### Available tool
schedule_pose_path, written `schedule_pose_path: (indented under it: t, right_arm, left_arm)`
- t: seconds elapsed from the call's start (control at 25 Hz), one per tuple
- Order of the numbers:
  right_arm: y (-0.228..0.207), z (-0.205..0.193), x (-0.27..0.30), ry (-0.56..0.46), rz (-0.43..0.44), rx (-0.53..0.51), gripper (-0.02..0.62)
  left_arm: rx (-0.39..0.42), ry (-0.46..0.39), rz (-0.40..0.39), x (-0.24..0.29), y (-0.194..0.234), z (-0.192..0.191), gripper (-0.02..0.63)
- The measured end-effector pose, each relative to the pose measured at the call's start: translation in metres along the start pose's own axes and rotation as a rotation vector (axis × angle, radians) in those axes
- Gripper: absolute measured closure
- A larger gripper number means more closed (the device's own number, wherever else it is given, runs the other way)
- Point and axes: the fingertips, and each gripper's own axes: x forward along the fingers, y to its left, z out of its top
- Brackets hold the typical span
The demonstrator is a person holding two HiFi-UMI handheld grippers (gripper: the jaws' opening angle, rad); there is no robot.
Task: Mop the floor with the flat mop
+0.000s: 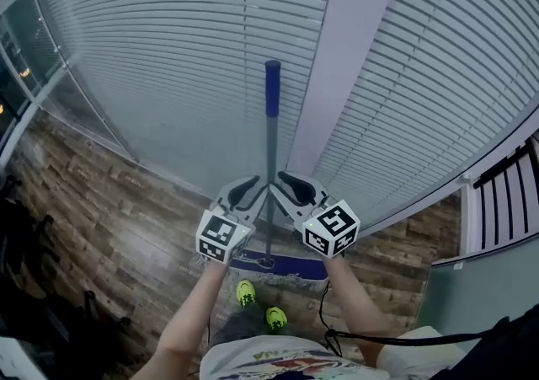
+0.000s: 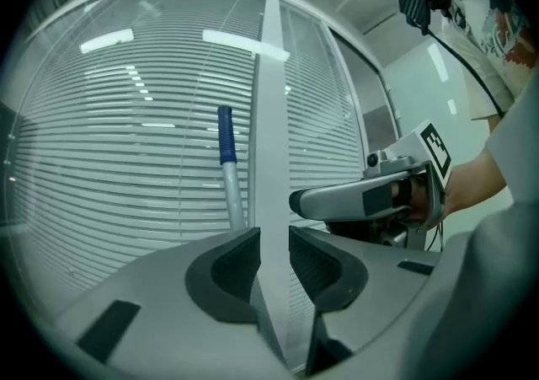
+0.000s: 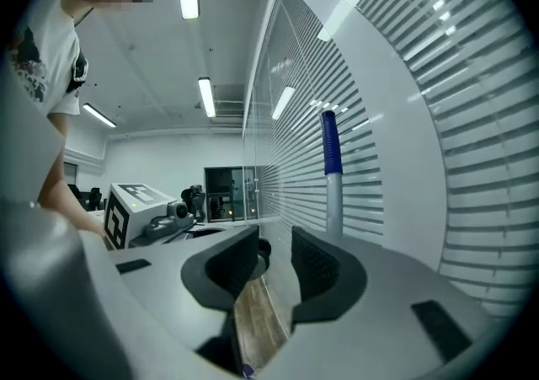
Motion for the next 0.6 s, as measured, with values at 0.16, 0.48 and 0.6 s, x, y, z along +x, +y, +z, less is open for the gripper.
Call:
schedule_pose_path:
  t: [0.16,0.48,0.6]
  right_arm:
    - [-0.023,-0.002,0.026,0.009,-0.041,0.004,0.478]
    - [-0.067,0.001,0.06,0.037,-0.124,-0.012,0.451]
    - [-0.082,0.002,0.072,0.043,-0.139,-0.012,0.448]
  left_arm:
    - [-0.016,0.022,-0.033,0.027,0.022,-0.011,0.484]
    - [-0.024,0.054,-0.091,0.068,0.048,-0.026,0.44]
    - [-0.029,0.057,-0.097,0.082,0.062,-0.028,0.439]
